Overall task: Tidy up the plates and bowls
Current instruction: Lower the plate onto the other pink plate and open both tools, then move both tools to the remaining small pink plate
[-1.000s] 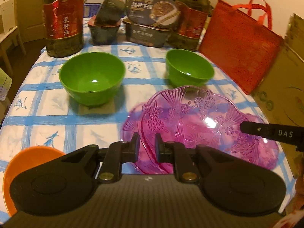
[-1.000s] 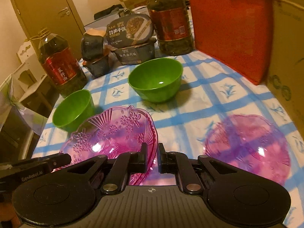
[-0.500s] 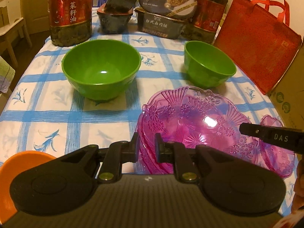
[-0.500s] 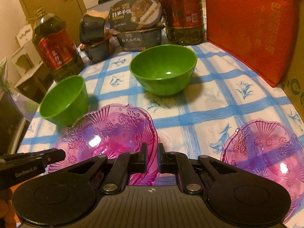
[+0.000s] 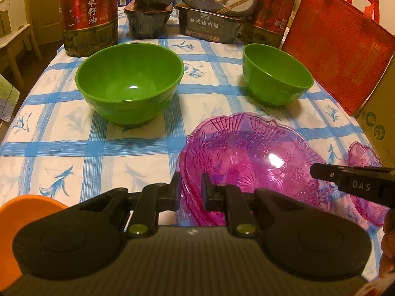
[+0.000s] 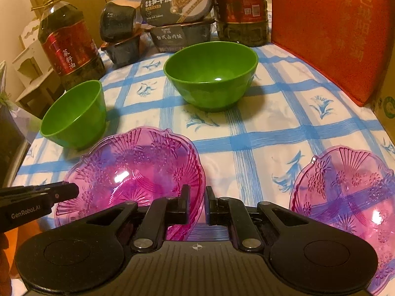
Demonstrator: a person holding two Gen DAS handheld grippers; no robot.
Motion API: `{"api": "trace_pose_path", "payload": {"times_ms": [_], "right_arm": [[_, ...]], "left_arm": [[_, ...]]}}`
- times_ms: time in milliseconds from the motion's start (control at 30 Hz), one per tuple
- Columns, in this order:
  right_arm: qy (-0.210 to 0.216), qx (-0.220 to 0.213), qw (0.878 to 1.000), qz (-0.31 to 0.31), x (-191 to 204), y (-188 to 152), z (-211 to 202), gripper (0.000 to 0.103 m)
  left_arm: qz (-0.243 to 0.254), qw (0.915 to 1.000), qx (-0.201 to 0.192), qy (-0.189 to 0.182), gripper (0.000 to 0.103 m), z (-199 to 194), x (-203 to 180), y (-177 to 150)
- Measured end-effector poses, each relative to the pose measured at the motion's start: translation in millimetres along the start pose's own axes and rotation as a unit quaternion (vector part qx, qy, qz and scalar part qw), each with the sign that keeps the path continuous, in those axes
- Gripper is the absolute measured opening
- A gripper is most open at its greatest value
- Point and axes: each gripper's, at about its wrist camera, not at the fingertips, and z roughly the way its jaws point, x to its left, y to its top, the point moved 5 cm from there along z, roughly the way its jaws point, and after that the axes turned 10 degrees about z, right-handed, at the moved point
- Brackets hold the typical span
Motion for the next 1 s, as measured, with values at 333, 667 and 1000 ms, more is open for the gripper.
{"api": "trace_pose_path", "payload": {"times_ms": [333,667,1000], "right_arm": [[0.021,-0.022,0.999,0.018,-9.6,-6.1,-22.3,0.058],[0.006,-0.022,0.998,0.056,-29.2,-43.2,-70.9,0.061],[-0.045,-0.017,0.993,0.112,-67.7,-81.6,-113.1,0.062]], "left_arm": [[-0.029,0.9993,-0.026,0.001,0.042,-26.3,1.6,-6.0],[-0.026,0.9974,-0.057,-0.036,0.072,-70.0,-36.4,-17.4],[-0.028,0.9955,-0.035,-0.083,0.084,-78.3,-80.0,-43.5]]}}
